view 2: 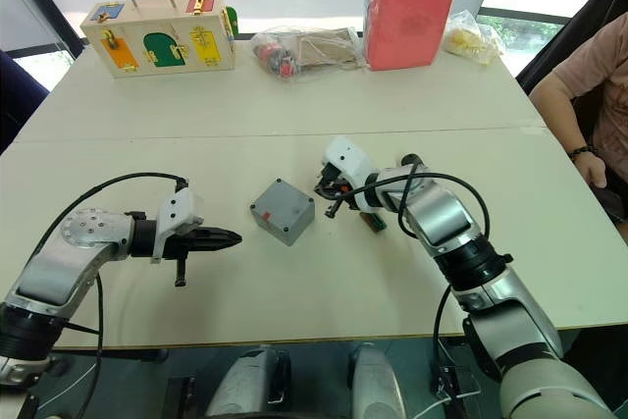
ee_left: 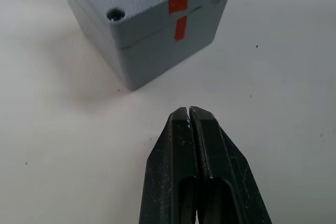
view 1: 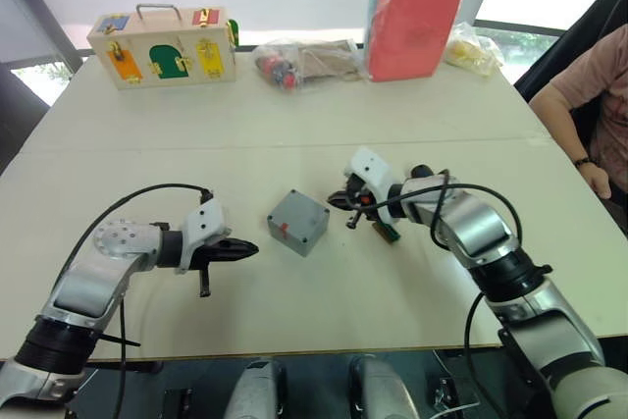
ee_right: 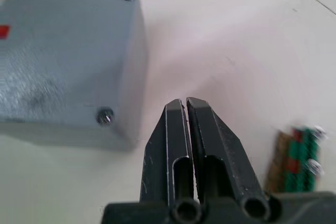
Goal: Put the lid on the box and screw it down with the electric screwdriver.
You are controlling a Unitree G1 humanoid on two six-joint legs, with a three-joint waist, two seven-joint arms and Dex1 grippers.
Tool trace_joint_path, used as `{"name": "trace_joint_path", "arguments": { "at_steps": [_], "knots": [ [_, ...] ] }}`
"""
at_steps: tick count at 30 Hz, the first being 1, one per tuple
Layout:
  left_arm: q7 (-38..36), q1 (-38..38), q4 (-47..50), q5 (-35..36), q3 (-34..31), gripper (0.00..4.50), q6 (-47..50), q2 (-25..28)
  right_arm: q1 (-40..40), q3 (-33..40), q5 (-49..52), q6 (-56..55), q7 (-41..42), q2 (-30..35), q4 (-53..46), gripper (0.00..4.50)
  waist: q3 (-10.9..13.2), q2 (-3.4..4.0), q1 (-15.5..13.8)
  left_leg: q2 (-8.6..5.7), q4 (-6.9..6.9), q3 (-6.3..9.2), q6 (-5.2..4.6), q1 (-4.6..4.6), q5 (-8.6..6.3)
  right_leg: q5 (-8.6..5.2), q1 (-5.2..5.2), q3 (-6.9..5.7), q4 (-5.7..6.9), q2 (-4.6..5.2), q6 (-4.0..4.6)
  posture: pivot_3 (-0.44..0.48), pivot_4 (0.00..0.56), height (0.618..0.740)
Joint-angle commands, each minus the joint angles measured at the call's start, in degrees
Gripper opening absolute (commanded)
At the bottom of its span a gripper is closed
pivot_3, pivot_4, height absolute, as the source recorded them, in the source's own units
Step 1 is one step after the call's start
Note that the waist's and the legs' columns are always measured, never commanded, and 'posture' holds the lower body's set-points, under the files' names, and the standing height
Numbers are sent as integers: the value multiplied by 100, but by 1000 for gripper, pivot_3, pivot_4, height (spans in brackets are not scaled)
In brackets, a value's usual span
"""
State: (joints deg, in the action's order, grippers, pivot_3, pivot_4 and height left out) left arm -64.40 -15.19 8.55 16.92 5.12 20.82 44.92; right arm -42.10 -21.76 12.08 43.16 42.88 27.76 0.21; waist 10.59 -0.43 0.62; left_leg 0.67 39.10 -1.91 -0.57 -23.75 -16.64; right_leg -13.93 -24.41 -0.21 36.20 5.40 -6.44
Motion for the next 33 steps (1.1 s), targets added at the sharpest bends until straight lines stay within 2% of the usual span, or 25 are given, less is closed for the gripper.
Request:
{"name": "trace_joint_path", "arguments": {
  "at_steps": [1,5,21,28,33],
  "knots": [
    [249,-117,140,-21,-36,0,-23,-167,-114,-3,-129,-234,120,-122,40,75,0,0,0,0,0,0,0,0,0,0,0,0,0,0,0,0,150,730],
    [402,-385,-95,-194,86,0,-156,-365,63,-68,-157,-181,260,-132,-157,75,0,0,3,-2,0,0,0,0,0,0,0,0,1,-1,0,0,150,730],
    [467,-866,-620,-492,196,0,-431,-598,699,8,77,572,544,84,-1533,75,0,-1,0,-2,1,1,1,0,0,0,-1,0,2,-3,0,0,150,730],
    [431,-903,-643,-489,209,0,-432,-646,754,70,49,703,396,69,-1655,75,0,-1,2,-2,1,2,1,0,0,0,-1,-1,2,-4,0,0,150,730],
    [321,-655,-354,-383,100,0,-280,-449,792,296,25,750,214,152,-1777,75,0,-1,5,-2,1,2,1,0,0,0,-1,0,2,-3,0,0,150,730]
  ]
}}
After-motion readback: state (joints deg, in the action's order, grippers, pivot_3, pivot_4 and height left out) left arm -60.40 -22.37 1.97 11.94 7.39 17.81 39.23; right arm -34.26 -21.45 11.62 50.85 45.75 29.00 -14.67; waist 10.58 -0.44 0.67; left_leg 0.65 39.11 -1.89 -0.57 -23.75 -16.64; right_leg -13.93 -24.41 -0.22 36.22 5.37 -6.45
